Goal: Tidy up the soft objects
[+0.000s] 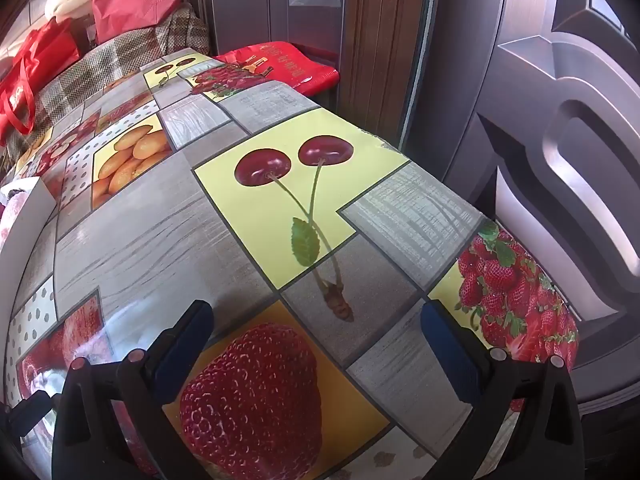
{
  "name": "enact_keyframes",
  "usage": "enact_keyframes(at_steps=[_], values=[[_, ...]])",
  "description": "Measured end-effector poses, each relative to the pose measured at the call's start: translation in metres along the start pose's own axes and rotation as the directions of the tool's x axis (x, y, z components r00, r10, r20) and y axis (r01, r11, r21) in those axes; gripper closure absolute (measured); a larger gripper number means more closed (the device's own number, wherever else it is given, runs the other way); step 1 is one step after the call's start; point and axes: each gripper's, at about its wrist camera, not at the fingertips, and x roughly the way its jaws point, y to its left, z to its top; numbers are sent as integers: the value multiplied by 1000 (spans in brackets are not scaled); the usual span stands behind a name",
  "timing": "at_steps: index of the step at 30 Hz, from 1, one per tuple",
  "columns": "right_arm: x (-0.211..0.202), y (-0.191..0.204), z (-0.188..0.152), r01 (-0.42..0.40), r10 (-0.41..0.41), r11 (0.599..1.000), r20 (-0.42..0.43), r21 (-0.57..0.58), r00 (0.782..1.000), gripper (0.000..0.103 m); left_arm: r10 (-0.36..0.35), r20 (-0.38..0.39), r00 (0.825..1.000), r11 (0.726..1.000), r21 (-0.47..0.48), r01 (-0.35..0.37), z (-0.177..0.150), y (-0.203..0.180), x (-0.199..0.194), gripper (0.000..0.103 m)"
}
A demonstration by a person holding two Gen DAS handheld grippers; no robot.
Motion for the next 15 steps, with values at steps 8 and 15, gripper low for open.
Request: enact_keyframes(at_steps=[8,15], values=[[0,-3,0,-1,1,1000,-2,1,1000,0,-1,-1,1000,1000,0,1,0,0,0,1],[0,0,0,3,-3,1000,-2,-2,1000,0,-2,-2,1000,1000,-1,2,0,0,0,1]])
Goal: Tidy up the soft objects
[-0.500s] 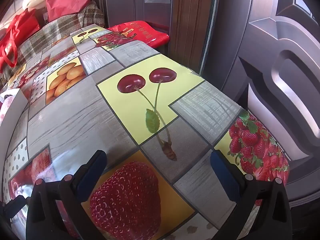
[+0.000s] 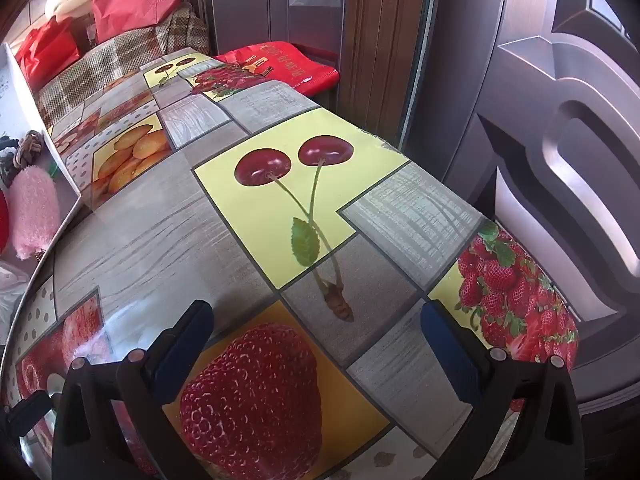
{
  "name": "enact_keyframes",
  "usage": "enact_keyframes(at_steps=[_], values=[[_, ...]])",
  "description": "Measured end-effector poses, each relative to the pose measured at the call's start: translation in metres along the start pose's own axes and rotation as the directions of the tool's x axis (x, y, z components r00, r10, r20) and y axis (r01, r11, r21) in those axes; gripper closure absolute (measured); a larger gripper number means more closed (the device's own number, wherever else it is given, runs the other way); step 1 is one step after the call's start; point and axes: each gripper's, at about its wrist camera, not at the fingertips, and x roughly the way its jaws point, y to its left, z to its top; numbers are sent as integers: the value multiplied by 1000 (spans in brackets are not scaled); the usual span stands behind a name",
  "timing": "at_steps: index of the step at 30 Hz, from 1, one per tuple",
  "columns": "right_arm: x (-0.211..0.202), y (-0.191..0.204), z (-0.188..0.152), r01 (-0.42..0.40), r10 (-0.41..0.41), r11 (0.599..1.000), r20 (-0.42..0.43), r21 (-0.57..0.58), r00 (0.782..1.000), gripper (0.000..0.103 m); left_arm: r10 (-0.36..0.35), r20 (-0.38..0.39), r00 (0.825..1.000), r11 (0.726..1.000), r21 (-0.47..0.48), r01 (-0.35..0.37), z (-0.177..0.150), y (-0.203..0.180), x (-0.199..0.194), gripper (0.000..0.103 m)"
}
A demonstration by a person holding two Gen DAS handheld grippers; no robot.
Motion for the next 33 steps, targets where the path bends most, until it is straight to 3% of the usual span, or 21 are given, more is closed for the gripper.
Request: enact_keyframes(at_steps=[33], values=[[0,1,0,0,0,1000,0,0,1000,0,-1,0,1000,1000,0,1,-1,-1,0,1]])
